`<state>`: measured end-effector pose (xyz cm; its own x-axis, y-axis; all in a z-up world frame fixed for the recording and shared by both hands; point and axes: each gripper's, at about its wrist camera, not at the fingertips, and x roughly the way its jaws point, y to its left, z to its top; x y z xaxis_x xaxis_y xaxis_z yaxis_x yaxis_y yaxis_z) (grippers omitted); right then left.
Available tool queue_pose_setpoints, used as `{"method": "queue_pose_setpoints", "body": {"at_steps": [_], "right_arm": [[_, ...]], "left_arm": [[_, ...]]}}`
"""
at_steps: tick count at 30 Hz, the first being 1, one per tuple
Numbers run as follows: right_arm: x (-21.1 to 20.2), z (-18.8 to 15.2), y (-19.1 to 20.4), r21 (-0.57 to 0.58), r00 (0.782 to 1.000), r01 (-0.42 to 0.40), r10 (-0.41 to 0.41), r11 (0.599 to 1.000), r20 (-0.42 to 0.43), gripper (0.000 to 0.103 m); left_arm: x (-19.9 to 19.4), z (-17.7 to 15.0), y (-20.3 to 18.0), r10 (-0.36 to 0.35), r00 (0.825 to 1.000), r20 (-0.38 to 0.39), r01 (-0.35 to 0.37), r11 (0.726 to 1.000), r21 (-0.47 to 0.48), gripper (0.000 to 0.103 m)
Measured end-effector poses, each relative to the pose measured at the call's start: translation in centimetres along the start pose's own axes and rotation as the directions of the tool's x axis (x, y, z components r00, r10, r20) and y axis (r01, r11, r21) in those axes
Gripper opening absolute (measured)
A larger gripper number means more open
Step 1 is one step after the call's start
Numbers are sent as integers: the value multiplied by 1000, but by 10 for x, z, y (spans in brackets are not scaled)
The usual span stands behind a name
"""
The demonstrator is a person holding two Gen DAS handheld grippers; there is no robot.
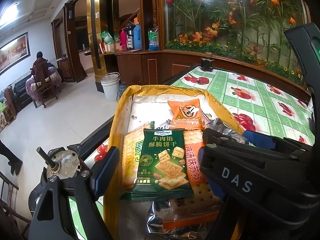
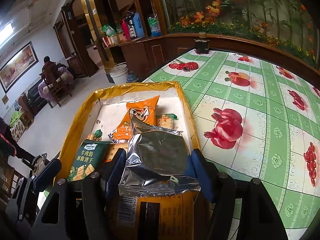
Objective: Organize snacks
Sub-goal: 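Lower the green packet with the left tool while the right tool lowers the silver packet into the tray, then open the right tool to release the silver packet and withdraw it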
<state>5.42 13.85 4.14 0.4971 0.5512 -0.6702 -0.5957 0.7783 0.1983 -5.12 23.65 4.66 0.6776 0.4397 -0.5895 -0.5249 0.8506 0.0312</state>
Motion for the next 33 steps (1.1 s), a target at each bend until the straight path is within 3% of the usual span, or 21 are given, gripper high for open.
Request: {"method": "queue_pose_setpoints", "body": {"at_steps": [16,33], "right_arm": [[-15,3,4,-12,998,-36,36,999,43,81],[-34,2,4,-19,995,-61,62,998,74,82]], "left_arm": [[-10,1,9,-1,999,42,3,999,-43,87],[-12,0,16,25,998,51,-22,998,-61,90]]}}
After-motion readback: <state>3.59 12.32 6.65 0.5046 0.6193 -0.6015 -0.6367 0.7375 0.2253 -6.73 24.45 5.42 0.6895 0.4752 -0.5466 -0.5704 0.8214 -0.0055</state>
